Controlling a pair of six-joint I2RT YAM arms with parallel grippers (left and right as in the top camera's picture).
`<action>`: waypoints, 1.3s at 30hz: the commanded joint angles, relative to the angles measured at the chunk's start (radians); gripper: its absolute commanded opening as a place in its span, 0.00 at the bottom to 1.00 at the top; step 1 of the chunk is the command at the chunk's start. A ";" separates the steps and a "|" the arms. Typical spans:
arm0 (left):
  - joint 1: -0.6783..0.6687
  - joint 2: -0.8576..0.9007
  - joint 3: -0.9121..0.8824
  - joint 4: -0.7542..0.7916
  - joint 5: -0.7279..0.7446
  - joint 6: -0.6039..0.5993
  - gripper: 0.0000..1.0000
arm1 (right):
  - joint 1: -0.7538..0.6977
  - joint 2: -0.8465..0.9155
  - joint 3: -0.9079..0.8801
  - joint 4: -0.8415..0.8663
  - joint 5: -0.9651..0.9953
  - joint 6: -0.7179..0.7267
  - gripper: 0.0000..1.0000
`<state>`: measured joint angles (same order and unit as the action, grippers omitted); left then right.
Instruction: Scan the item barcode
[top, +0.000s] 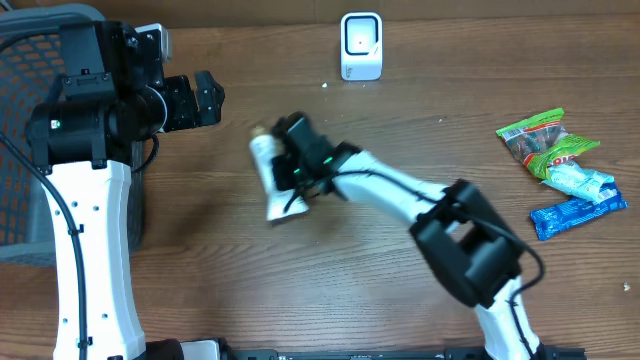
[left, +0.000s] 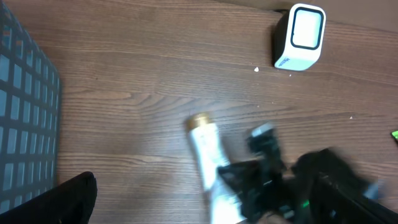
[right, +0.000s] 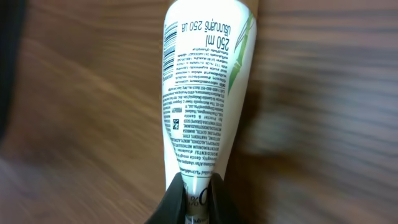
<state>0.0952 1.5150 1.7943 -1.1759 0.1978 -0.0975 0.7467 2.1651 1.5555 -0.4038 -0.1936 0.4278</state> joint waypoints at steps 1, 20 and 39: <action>0.003 0.002 0.021 0.001 -0.006 -0.007 1.00 | -0.119 -0.195 0.005 -0.087 0.005 -0.185 0.04; 0.003 0.002 0.021 0.001 -0.006 -0.007 1.00 | -0.394 -0.234 -0.141 -0.091 0.044 -0.238 0.04; 0.003 0.002 0.021 0.001 -0.006 -0.007 1.00 | -0.437 -0.111 -0.125 -0.132 0.046 -0.352 0.73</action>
<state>0.0952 1.5150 1.7943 -1.1759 0.1978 -0.0975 0.3389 2.0403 1.3952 -0.5415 -0.0875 0.1741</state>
